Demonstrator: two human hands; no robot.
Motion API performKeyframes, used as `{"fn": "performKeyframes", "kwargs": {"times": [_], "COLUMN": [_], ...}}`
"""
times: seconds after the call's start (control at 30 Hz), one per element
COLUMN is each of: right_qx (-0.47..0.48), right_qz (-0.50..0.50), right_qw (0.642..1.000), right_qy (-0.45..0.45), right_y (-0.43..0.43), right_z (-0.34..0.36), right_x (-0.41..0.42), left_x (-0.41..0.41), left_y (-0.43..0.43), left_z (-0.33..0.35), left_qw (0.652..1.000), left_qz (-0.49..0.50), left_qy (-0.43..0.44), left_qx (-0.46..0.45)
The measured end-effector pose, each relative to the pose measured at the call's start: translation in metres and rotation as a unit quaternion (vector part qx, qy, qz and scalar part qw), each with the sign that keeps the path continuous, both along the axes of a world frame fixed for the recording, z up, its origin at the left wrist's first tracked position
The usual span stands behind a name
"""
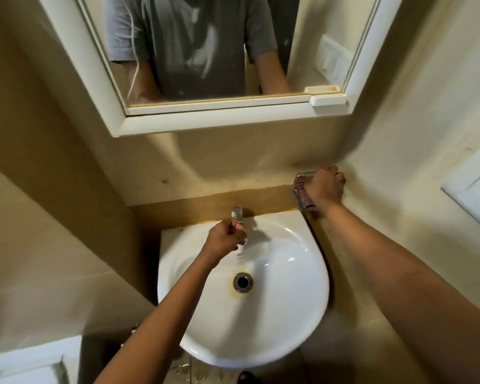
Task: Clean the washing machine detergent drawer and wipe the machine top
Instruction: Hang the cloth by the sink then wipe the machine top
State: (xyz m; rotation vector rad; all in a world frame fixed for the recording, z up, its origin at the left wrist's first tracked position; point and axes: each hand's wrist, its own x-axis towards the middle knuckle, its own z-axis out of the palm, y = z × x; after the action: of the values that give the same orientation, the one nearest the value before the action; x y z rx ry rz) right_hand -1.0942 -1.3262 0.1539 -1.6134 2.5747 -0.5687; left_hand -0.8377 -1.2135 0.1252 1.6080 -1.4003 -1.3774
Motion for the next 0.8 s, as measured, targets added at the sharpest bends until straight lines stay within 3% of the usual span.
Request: {"fn": "performKeyframes", "kwargs": {"times": [0.13, 0.23, 0.3, 0.47, 0.63, 0.8], "right_qx": [-0.051, -0.038, -0.009, 0.098, 0.222, 0.187], "right_qz": [0.112, 0.217, 0.273, 0.299, 0.458, 0.570], "right_qw": [0.989, 0.967, 0.955, 0.946, 0.858, 0.797], "right_qy": [-0.078, -0.128, -0.118, -0.075, -0.065, -0.060], "right_y": [0.020, 0.046, 0.073, 0.126, 0.193, 0.253], "right_z": [0.004, 0.008, 0.010, 0.016, 0.054, 0.094], "right_x": [0.062, 0.125, 0.172, 0.263, 0.369, 0.463], "left_x": [0.040, 0.081, 0.117, 0.196, 0.301, 0.392], "left_y": [0.019, 0.039, 0.062, 0.118, 0.197, 0.265], "left_z": [0.009, 0.017, 0.022, 0.028, 0.036, 0.060], "left_qw": [1.000, 0.997, 0.993, 0.983, 0.967, 0.942], "left_qz": [0.024, 0.069, 0.108, 0.174, 0.247, 0.325], "left_qy": [-0.004, -0.006, -0.010, -0.043, -0.033, -0.043], "left_qx": [-0.013, -0.031, -0.039, -0.045, -0.043, -0.068]}}
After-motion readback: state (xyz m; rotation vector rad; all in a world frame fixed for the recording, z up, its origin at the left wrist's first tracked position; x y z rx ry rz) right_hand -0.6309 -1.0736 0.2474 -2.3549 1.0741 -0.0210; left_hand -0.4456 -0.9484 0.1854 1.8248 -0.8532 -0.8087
